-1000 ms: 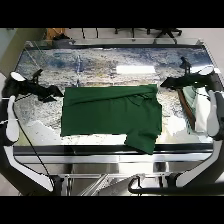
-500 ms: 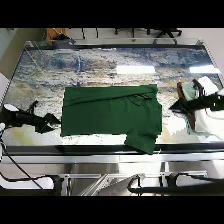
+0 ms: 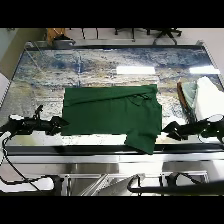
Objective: Fold the shirts.
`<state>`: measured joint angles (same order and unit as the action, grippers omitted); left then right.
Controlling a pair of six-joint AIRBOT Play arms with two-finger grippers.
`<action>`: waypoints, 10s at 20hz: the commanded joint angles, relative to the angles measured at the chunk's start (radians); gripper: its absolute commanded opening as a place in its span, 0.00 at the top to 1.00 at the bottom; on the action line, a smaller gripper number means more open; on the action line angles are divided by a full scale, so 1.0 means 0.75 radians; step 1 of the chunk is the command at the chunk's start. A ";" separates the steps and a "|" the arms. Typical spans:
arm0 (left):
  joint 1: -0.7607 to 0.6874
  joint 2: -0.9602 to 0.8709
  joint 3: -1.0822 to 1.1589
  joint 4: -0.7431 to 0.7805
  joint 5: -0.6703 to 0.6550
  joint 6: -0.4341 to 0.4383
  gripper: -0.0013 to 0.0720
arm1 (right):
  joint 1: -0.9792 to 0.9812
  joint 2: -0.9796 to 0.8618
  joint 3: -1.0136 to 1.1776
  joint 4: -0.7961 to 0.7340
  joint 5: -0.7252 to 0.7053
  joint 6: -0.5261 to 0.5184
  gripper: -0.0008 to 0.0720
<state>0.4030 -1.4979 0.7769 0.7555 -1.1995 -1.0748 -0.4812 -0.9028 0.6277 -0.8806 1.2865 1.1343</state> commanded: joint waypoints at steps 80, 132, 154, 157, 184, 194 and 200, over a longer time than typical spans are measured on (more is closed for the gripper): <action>-1.332 -0.898 1.582 0.458 0.070 -0.558 0.97 | 0.304 -0.472 1.387 0.281 0.340 -0.139 0.95; -0.412 0.386 1.190 -0.062 -0.248 -0.161 0.97 | 0.923 -1.199 1.517 0.355 -0.053 0.091 0.39; -0.412 0.386 1.190 -0.056 -0.287 -0.163 0.97 | -0.380 -0.461 1.711 0.322 0.054 0.485 0.95; -0.412 0.386 1.189 -0.057 -0.317 -0.163 0.97 | -0.510 -0.431 1.710 0.123 0.322 0.553 0.95; -0.411 0.386 1.190 -0.054 -0.338 -0.158 0.97 | -0.525 -0.354 1.548 -0.670 0.731 0.791 0.35; -0.412 0.473 1.088 -0.057 -0.339 -0.218 0.97 | -0.201 -0.292 1.644 -0.138 0.611 0.765 0.95; -0.412 0.755 0.536 -0.055 -0.262 -0.178 0.97 | 0.557 -0.083 1.192 -0.358 0.238 0.751 0.95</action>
<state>0.0937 -1.0218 1.3529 0.7132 -1.4292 -1.2240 -0.3042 -1.0317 1.6672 -1.0767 1.6100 1.7042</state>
